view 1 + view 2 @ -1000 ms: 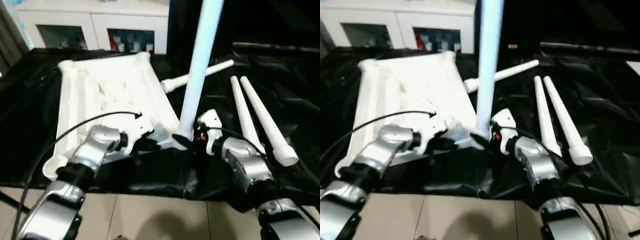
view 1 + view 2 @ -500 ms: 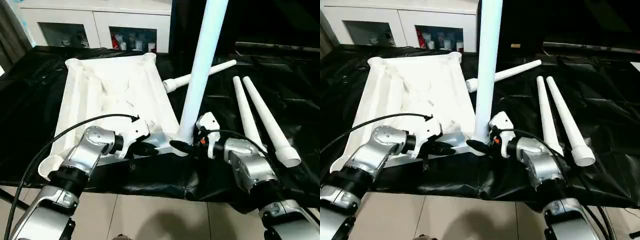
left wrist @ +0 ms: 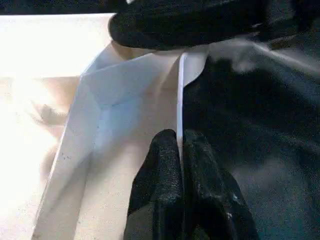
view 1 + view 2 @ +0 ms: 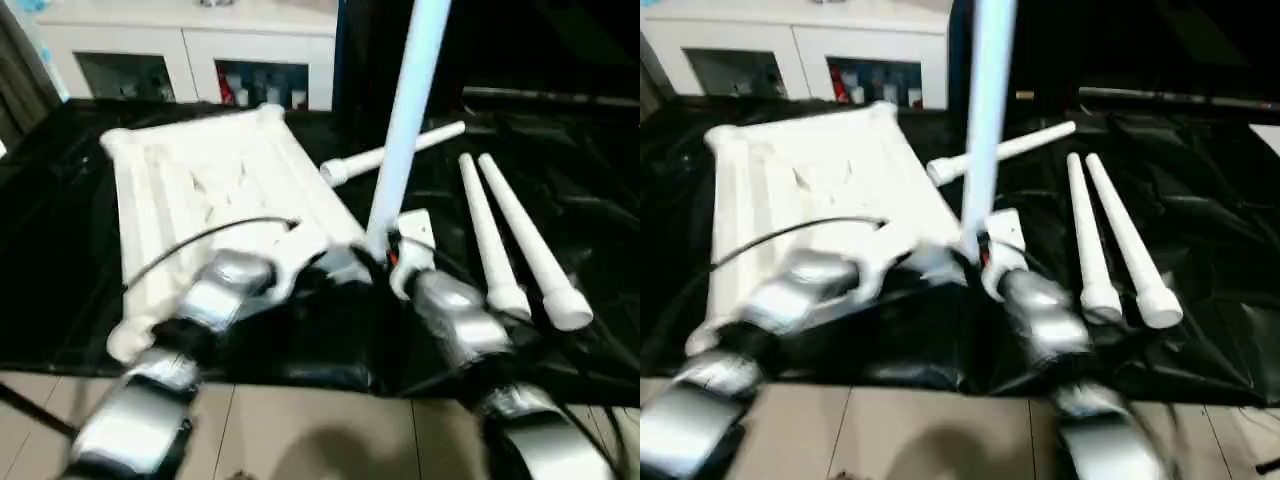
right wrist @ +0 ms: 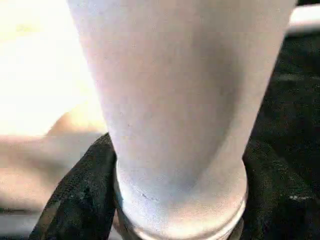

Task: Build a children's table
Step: Rotate leg to tighten

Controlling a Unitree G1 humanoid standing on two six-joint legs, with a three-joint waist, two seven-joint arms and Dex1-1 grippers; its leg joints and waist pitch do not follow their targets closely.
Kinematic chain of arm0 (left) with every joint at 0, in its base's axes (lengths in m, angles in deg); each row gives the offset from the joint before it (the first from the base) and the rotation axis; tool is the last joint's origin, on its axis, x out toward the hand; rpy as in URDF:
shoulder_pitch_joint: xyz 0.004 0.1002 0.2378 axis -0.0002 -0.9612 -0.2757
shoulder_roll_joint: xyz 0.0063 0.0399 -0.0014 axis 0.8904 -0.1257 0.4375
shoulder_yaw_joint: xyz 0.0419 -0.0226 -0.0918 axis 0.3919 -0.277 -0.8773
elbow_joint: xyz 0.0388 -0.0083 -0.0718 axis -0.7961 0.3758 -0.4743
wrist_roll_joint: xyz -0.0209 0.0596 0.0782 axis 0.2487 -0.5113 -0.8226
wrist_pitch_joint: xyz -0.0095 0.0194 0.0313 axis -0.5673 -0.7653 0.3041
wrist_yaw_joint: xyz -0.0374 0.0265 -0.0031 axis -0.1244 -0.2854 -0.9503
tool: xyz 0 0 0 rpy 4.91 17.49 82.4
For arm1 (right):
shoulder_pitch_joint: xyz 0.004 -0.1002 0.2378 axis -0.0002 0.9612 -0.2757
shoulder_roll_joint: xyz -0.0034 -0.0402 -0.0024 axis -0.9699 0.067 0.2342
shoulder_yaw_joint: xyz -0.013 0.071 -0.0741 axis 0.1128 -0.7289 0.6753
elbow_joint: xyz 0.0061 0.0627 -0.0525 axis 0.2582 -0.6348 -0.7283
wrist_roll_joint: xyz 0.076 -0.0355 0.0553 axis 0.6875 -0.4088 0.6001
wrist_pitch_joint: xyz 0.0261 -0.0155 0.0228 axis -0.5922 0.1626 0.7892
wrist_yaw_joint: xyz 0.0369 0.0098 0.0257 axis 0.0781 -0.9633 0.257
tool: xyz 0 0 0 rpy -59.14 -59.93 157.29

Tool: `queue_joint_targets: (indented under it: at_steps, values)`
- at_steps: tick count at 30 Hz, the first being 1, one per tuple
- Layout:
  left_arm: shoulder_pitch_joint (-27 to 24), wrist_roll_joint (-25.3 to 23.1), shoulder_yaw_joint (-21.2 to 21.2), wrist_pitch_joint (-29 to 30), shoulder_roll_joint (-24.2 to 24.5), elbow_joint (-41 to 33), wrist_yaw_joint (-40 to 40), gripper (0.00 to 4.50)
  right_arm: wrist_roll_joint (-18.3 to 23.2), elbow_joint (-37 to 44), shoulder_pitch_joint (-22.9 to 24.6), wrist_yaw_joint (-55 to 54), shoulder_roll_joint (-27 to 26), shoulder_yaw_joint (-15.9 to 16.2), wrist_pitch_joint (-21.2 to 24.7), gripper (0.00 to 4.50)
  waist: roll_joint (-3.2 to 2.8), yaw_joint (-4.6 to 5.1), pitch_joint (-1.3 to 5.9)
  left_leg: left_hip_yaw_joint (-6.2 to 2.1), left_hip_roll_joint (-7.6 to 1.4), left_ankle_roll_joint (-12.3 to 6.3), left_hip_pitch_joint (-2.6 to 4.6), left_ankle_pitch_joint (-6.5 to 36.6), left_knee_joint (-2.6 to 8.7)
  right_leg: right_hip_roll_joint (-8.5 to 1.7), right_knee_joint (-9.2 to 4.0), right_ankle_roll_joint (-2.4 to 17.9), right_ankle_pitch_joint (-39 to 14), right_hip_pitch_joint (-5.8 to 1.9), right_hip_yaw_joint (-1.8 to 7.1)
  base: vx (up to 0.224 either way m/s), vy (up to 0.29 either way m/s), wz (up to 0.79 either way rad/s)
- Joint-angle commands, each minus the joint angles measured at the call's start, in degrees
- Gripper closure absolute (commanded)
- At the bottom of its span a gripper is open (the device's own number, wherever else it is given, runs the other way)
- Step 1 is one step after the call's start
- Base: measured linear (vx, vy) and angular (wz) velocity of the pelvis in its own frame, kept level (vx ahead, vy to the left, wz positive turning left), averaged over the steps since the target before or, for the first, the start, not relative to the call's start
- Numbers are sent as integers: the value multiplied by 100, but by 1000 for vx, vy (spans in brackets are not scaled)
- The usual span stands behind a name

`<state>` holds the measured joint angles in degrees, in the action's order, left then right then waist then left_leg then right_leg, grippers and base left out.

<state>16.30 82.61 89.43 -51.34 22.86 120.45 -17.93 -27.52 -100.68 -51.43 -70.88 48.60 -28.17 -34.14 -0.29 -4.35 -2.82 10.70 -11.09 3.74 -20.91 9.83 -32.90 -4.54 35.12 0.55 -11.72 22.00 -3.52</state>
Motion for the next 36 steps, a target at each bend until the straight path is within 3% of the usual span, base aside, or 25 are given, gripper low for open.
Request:
queue_joint_targets:
  at_steps: [1,2,5,7,8,11,12,14,16,17,20,26,30,36]
  values:
    - [25,73,-140,-12,-208,243,-453,450,-88,-537,-24,-664,-161,-98,142,173,30,17,335,-73,-202,62,114,1304,373,-400,-502,1098,-1428,-158,280,0,0,0]
    - [49,48,-105,-28,-268,278,-491,450,-123,-621,-96,-755,-246,-53,76,173,43,21,343,-80,-191,6,72,1216,380,-399,-479,1088,-1265,-191,268,0,0,0]
    - [49,56,-88,-159,-340,309,-375,450,-105,-757,-204,-621,-454,-77,-224,173,56,12,360,-74,-193,-115,52,1072,362,-398,-443,1131,-901,-207,266,0,0,0]
    - [38,64,-87,-179,-338,304,-348,450,-69,-762,-212,-559,-488,-106,-313,117,54,7,358,-71,-191,-164,44,1008,357,-398,-432,1153,-779,-218,265,0,0,0]
    - [40,70,-88,-217,-329,330,-346,450,-43,-777,-230,-539,-509,-148,-390,103,78,12,351,-64,-192,-220,43,1012,358,-396,-438,1178,-757,-220,262,0,0,0]
    - [11,83,-101,-286,-271,326,-282,450,13,-765,-262,-400,-495,-200,-504,83,62,13,335,-71,-196,-222,55,1168,372,-407,-470,1151,-1069,-210,258,0,0,0]
    - [-41,101,-111,-345,-168,294,-156,450,-14,-727,-288,-134,-394,-117,-614,60,64,13,334,-76,-199,-215,53,1220,375,-409,-482,1129,-1184,-210,258,0,0,0]
    - [-116,127,-95,-449,-59,209,36,450,-39,-641,-274,167,-285,-53,-606,58,66,28,338,-81,-201,-235,27,1178,378,-409,-469,1125,-1137,-230,259,0,0,0]
    - [-191,148,-91,-443,48,105,183,450,-11,-488,-209,578,-164,-11,-553,49,77,49,340,-76,-204,-283,26,1124,370,-407,-456,1165,-1013,-235,255,0,0,0]
    - [-264,177,-79,-484,168,2,378,450,0,-247,-98,1024,4,95,-490,49,60,39,343,-78,-201,-308,30,1088,363,-407,-455,1166,-969,-242,253,0,0,0]
    - [-411,258,-53,-649,442,-189,851,450,-35,306,221,2049,455,426,-354,49,81,42,345,-71,-213,-453,15,931,349,-399,-438,1227,-767,-248,251,0,0,0]
    - [-725,636,-14,-725,845,-809,2033,450,68,1247,715,3650,1147,888,-74,49,71,38,334,-69,-241,-464,24,1009,360,-385,-432,1298,-843,-236,246,0,0,0]
    - [-847,722,-1,-615,994,-1093,2392,450,145,1534,764,3992,1346,923,152,49,64,20,346,-52,-242,-470,31,905,344,-387,-405,1392,-690,-219,251,0,0,0]
    - [-893,720,-8,-625,1025,-1112,2436,450,232,1611,769,4124,1324,912,282,49,74,-19,343,-54,-238,-389,40,942,350,-397,-416,1334,-832,-214,259,0,0,0]
